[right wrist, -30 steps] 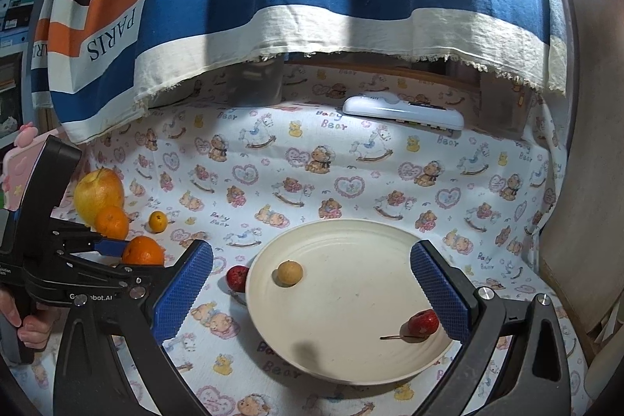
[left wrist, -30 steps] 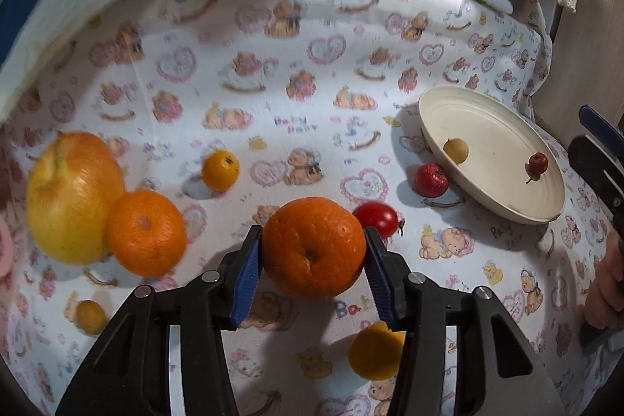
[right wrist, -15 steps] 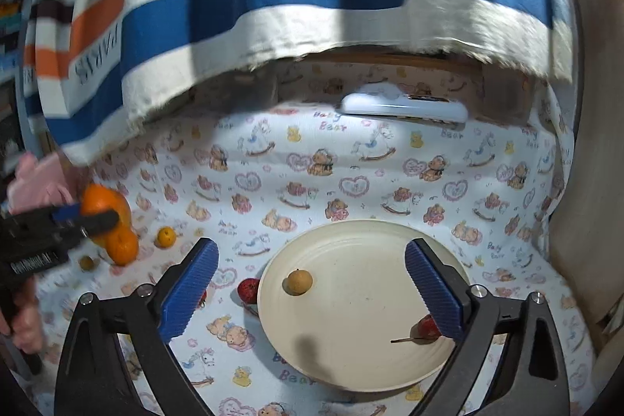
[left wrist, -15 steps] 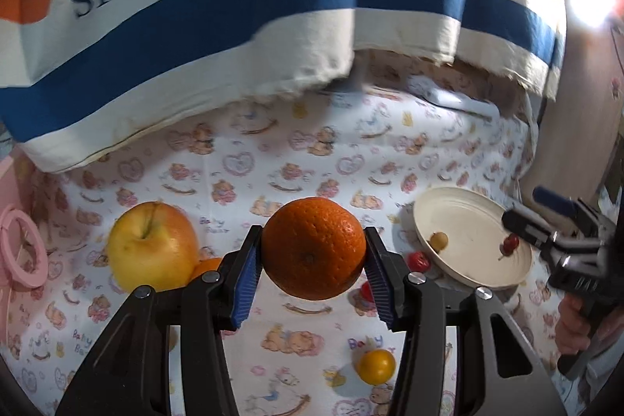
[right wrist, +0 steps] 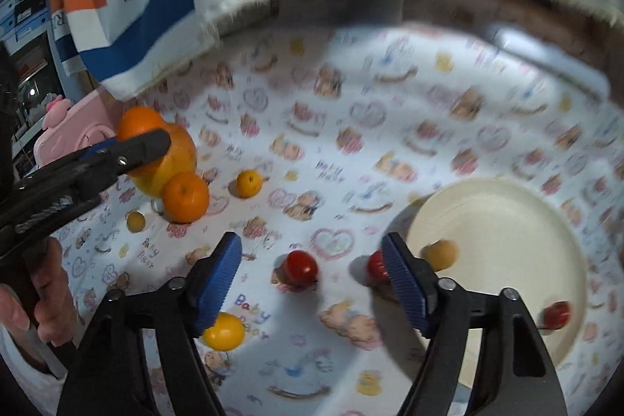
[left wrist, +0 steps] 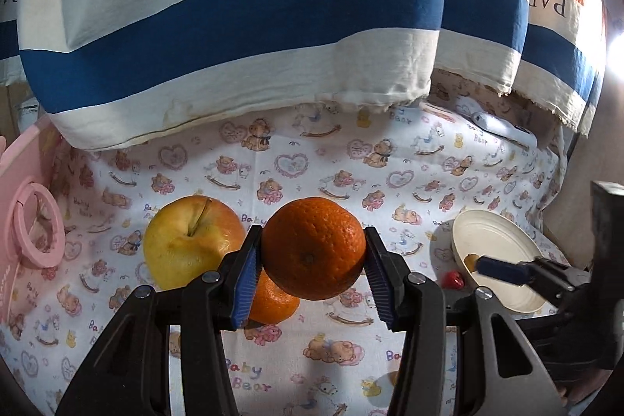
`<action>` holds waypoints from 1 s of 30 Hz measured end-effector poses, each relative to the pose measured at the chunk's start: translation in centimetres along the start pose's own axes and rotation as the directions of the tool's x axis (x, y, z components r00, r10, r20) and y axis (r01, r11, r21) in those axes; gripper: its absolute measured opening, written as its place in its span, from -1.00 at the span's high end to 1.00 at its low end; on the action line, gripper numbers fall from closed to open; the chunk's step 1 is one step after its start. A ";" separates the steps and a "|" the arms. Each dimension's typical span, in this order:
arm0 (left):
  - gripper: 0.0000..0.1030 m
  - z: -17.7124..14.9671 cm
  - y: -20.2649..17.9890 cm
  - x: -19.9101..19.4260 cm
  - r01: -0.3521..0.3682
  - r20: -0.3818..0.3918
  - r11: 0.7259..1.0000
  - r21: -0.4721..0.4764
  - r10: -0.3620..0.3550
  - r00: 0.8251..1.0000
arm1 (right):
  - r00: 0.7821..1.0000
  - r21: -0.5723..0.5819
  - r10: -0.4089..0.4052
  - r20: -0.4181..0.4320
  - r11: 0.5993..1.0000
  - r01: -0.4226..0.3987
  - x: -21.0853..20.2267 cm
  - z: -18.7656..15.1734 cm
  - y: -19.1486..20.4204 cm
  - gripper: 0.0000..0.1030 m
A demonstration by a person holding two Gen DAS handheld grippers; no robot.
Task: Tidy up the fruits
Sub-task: 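Lift the orange with the left tool while the right tool grasps a red cherry tomato, then carry the orange and tomato onto the cream plate and open both tools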
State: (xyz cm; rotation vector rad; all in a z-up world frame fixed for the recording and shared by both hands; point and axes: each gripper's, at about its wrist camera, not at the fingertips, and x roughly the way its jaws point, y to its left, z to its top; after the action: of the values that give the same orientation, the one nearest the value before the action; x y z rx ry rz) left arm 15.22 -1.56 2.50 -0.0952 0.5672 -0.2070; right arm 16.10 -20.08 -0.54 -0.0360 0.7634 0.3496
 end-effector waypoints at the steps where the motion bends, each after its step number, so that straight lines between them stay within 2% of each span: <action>1: 0.05 -0.1 -0.1 0.1 -0.007 0.000 1.000 0.008 0.007 1.000 | 1.000 -0.009 0.002 -0.013 1.000 -0.002 0.5 0.0 0.2 -0.32; 3: 0.05 -0.1 -0.2 0.2 -0.014 -0.005 1.000 0.017 0.014 1.000 | 0.999 -0.028 0.000 -0.043 1.000 -0.001 1.3 -0.1 0.7 -0.29; 6: 0.05 -0.1 -0.3 0.3 -0.007 -0.013 1.000 0.011 0.007 1.000 | 0.996 -0.044 0.010 -0.092 0.999 -0.014 2.6 -0.4 1.3 -0.05; 10: 0.05 0.0 -0.2 0.2 -0.023 -0.003 1.000 0.001 0.023 1.000 | 0.992 -0.060 -0.008 -0.127 0.998 0.000 4.1 -0.8 1.5 0.10; 16: 0.05 -0.1 0.2 0.6 -0.025 -0.025 1.000 -0.014 0.025 0.999 | 0.987 -0.056 -0.028 -0.156 0.998 0.020 4.9 -1.1 1.4 0.23; 18: 0.05 -0.1 0.3 0.7 -0.037 -0.028 0.999 -0.017 0.036 0.999 | 0.987 -0.062 -0.040 -0.155 0.998 0.031 5.1 -1.2 1.5 0.36; 19: 0.05 -0.1 0.4 0.7 -0.028 -0.029 0.999 -0.021 0.028 0.999 | 0.987 -0.068 -0.050 -0.154 0.997 0.039 5.1 -1.2 1.5 0.51; 22: 0.05 0.0 0.3 0.5 -0.027 -0.023 1.000 -0.015 0.026 0.999 | 0.987 -0.043 -0.029 -0.156 0.999 0.022 4.7 -1.1 1.2 0.51; 26: 0.05 0.1 0.1 0.4 0.002 -0.030 1.000 -0.010 -0.002 1.000 | 0.993 -0.053 -0.074 -0.096 0.996 0.069 2.8 -1.0 0.9 0.52; 30: 0.05 0.3 0.8 0.0 0.011 -0.024 0.999 -0.039 -0.012 1.000 | 0.996 -0.032 -0.075 -0.047 0.997 0.073 0.4 -1.1 -0.1 0.52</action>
State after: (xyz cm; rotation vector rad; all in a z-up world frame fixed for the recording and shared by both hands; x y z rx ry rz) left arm 15.53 -0.79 2.65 -0.1339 0.5950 -0.2085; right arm 15.68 -20.26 -1.61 -0.1016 0.8024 0.2908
